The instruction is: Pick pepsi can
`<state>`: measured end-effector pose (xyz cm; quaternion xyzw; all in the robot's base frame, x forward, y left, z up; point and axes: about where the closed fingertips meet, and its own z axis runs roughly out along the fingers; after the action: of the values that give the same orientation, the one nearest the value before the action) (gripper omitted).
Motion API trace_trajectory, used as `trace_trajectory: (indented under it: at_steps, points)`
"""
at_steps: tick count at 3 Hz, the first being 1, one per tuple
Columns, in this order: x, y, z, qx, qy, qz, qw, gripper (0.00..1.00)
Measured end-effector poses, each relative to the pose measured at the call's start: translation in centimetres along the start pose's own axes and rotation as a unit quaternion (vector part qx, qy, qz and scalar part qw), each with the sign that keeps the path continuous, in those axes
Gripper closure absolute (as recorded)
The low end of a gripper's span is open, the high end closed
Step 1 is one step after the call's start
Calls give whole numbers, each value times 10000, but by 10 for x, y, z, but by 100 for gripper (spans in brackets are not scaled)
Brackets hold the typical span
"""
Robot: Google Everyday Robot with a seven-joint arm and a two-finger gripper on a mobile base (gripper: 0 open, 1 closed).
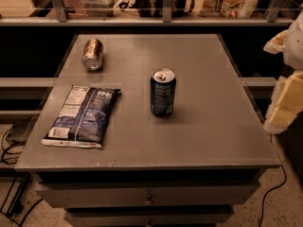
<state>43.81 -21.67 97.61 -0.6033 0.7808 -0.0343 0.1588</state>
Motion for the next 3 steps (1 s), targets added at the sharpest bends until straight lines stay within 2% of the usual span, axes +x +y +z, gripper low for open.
trace_trajectory:
  at_steps: [1, 2, 3]
  points:
    - [0, -1, 0, 18, -10, -4, 10000, 0]
    - [-42, -5, 25, -366, -1297, -325, 9903, 0]
    - [-51, -6, 30, -457, -1576, -393, 9857, 0]
